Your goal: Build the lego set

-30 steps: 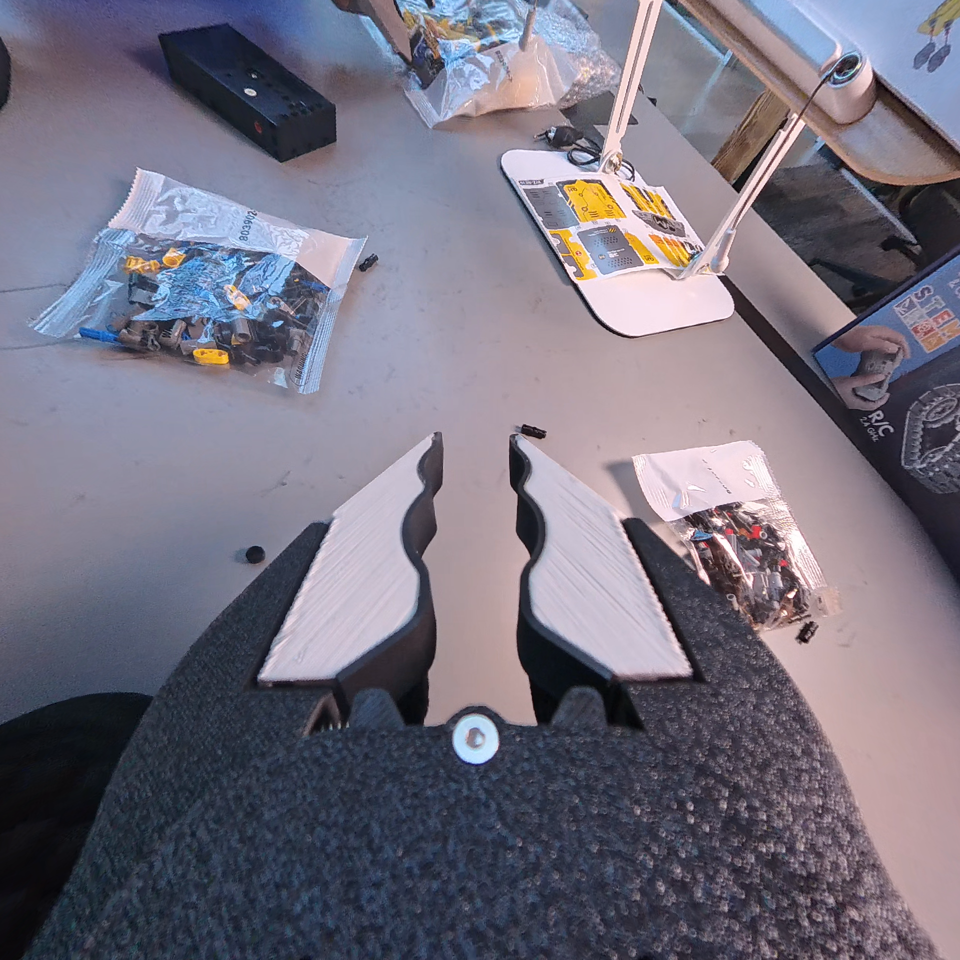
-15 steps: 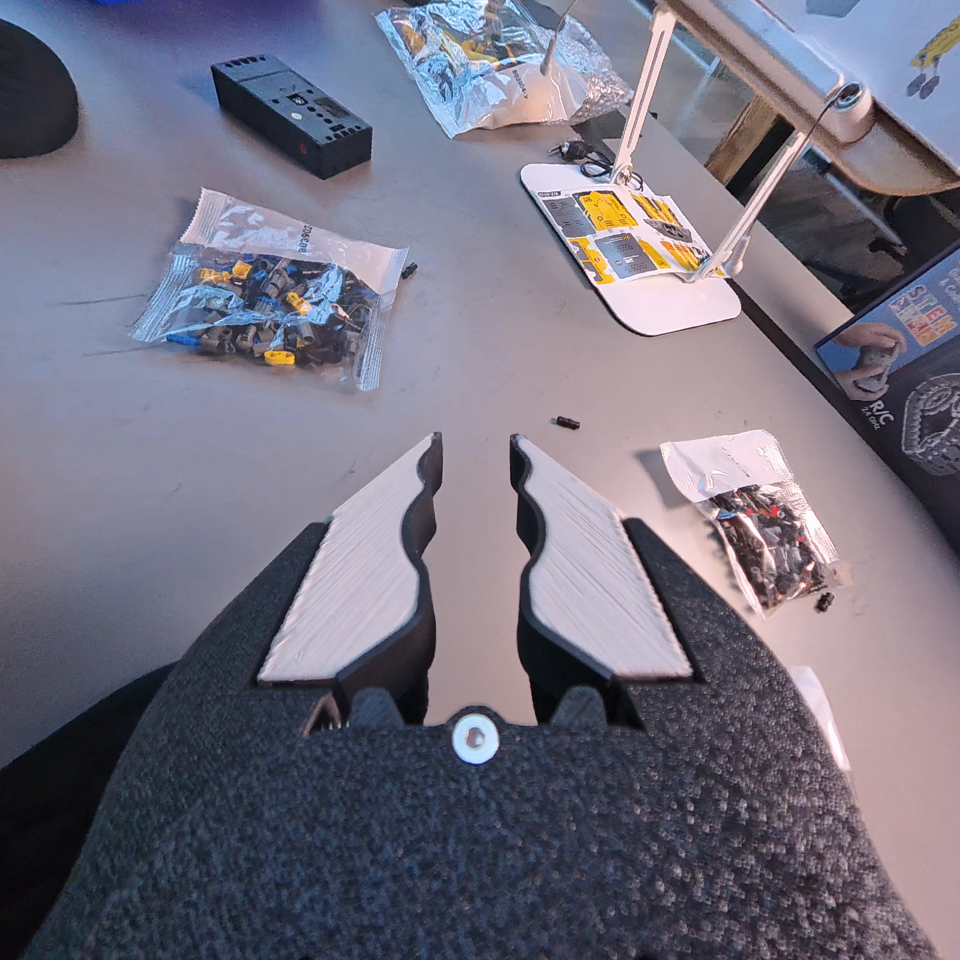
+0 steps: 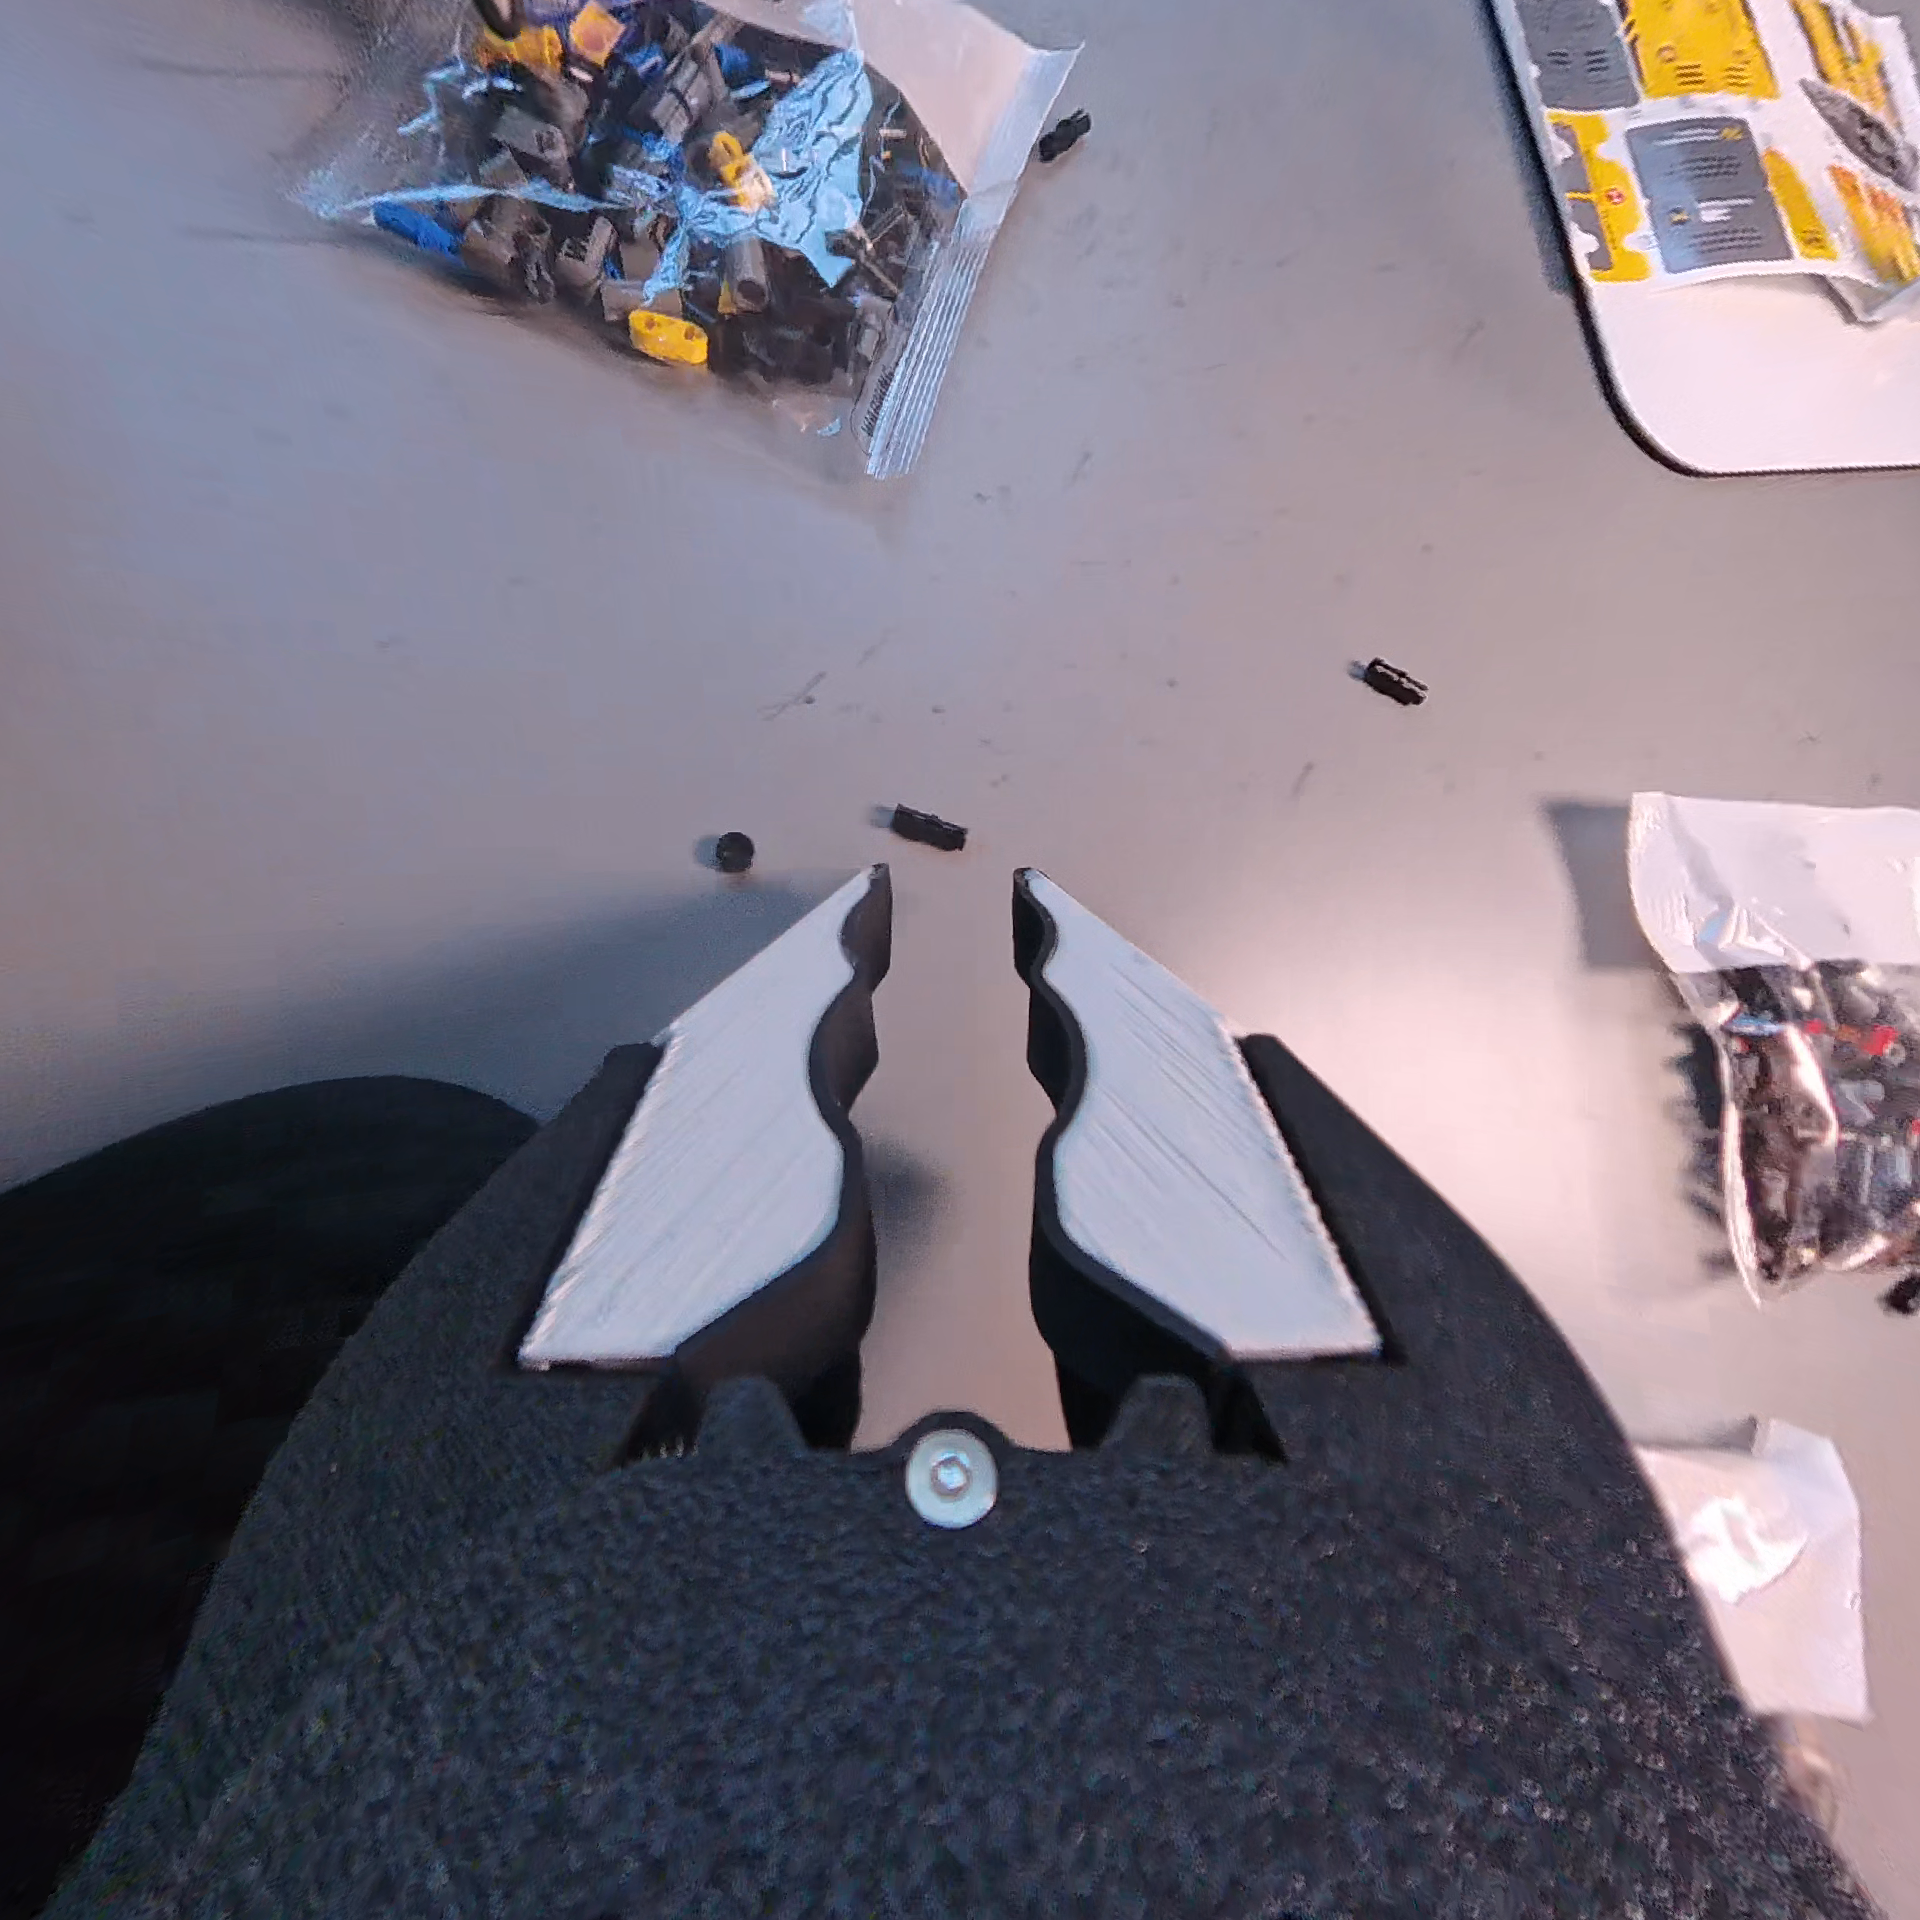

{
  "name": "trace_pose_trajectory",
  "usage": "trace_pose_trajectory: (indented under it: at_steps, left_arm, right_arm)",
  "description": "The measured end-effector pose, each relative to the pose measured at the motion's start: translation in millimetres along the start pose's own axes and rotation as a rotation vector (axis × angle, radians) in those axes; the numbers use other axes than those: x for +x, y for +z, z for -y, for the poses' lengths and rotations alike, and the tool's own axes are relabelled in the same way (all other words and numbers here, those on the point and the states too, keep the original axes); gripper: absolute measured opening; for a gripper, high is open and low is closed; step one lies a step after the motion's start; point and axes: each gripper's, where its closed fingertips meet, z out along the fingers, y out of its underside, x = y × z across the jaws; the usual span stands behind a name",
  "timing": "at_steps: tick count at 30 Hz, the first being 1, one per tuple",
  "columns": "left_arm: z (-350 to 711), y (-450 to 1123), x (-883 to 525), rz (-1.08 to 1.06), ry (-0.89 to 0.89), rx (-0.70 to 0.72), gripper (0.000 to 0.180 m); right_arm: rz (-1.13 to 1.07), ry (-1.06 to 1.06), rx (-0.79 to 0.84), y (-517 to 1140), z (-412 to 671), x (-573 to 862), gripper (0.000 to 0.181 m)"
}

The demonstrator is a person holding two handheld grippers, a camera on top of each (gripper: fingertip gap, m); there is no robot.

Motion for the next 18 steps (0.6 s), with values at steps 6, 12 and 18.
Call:
trace_pose_trajectory:
  at_steps: [6, 12, 18]
  left_arm:
    - [-5.3, 3.6, -1.8, -0.013, -0.042, -0.03, 0.07]
    - [-20.1, -13.6, -15.6, 0.026, -0.037, -0.037, 0.066]
    - [-28.9, -26.5, -27.0, 0.069, -0.042, -0.027, 0.061]
  right_arm:
    - [0.254, -0.172, -0.068, 18.0, 1.6, -1.6, 0.021]
    - [0.374, -0.178, -0.101, 23.7, 2.3, -5.8, 0.006]
    - [0.295, -0.159, -0.035, 44.2, 32.5, 15.7, 0.002]
